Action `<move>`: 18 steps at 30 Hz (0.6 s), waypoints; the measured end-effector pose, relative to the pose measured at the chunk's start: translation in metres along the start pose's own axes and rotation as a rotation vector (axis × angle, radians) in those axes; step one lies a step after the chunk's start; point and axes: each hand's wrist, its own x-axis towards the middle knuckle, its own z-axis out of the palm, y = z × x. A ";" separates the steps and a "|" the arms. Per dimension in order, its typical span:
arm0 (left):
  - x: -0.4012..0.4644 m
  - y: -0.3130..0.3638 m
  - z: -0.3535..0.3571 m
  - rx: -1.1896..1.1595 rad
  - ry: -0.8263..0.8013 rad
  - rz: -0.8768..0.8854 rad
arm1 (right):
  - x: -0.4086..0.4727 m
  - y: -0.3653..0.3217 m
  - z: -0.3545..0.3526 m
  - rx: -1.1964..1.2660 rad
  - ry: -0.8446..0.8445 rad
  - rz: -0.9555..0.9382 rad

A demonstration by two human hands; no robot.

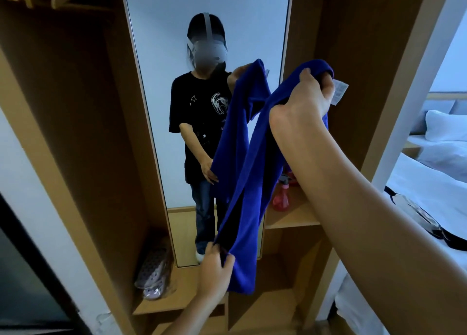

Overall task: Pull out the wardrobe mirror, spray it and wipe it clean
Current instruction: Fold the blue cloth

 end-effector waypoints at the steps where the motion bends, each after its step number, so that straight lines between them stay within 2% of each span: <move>1: 0.000 -0.007 -0.009 -0.003 0.021 -0.007 | 0.005 0.000 -0.003 -0.026 0.016 -0.010; 11: 0.017 -0.068 -0.123 0.028 0.246 0.022 | 0.052 0.021 -0.045 -0.209 0.190 -0.052; 18: 0.040 -0.062 -0.192 0.148 0.400 0.131 | 0.073 0.044 -0.064 -0.322 0.251 -0.067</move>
